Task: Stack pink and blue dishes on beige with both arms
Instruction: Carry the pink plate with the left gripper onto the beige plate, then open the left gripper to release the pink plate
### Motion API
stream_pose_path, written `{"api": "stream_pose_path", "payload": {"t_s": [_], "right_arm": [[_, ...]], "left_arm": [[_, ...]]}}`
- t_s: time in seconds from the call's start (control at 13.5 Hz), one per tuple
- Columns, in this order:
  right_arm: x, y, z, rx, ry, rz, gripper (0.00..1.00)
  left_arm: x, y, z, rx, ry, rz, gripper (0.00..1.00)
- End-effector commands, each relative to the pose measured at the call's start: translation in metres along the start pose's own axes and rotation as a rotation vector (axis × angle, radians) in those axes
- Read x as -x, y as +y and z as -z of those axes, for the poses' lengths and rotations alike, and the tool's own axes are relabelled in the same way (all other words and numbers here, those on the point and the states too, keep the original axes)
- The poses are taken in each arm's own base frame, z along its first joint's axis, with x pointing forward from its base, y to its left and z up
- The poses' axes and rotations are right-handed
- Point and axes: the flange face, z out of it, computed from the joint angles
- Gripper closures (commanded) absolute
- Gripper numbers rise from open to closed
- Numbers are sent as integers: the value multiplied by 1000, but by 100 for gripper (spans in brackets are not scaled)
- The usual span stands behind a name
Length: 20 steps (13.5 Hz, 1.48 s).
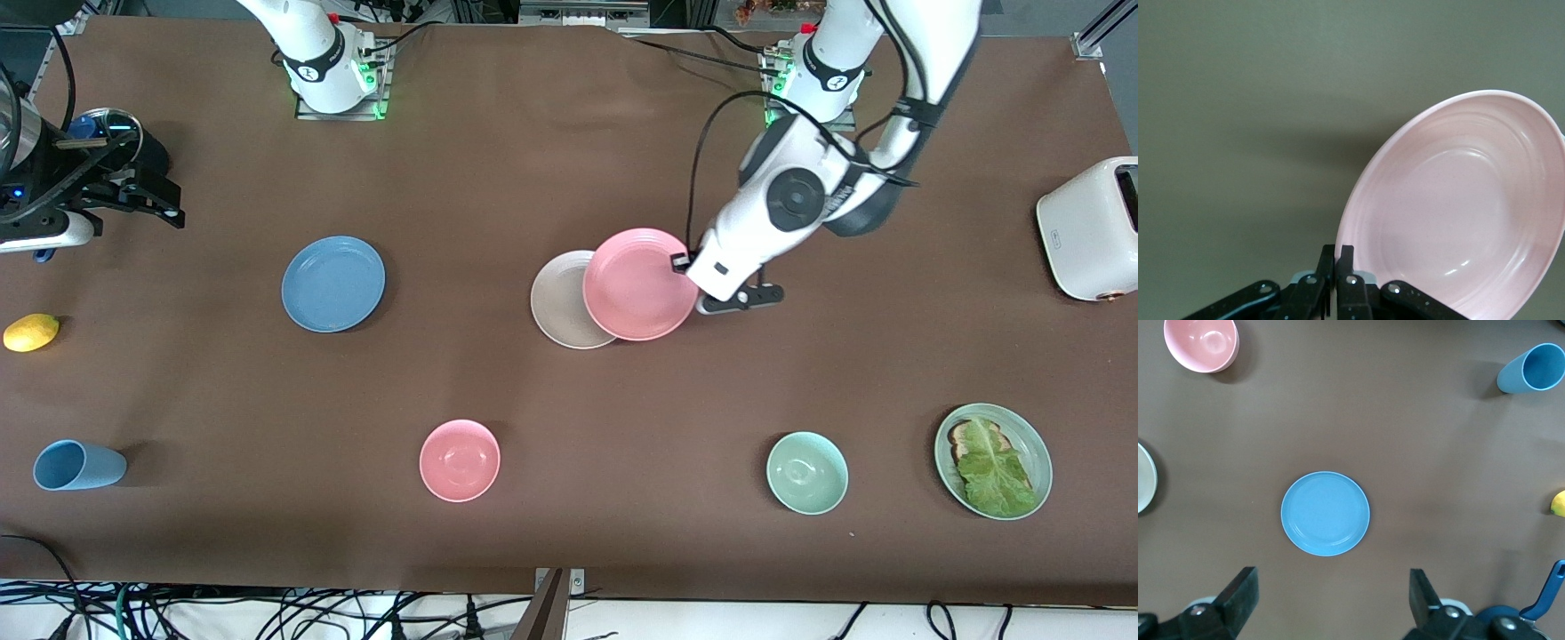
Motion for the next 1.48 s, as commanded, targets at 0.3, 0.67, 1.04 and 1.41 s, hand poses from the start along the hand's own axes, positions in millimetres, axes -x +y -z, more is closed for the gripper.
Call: {"api": "stream_pose_path", "payload": {"t_s": [0.3, 0.67, 1.04, 1.41], "right_arm": [[6, -1, 5, -8, 1, -2, 0], [6, -1, 3, -8, -2, -1, 0], [6, -1, 3, -8, -2, -2, 0], [6, -1, 3, -8, -2, -2, 0]], "left_arm": [[38, 38, -48, -3, 126, 57, 100], [41, 57, -81, -44, 158, 72, 100], [33, 72, -79, -18, 162, 83, 100], [18, 79, -76, -3, 161, 116, 0]]}}
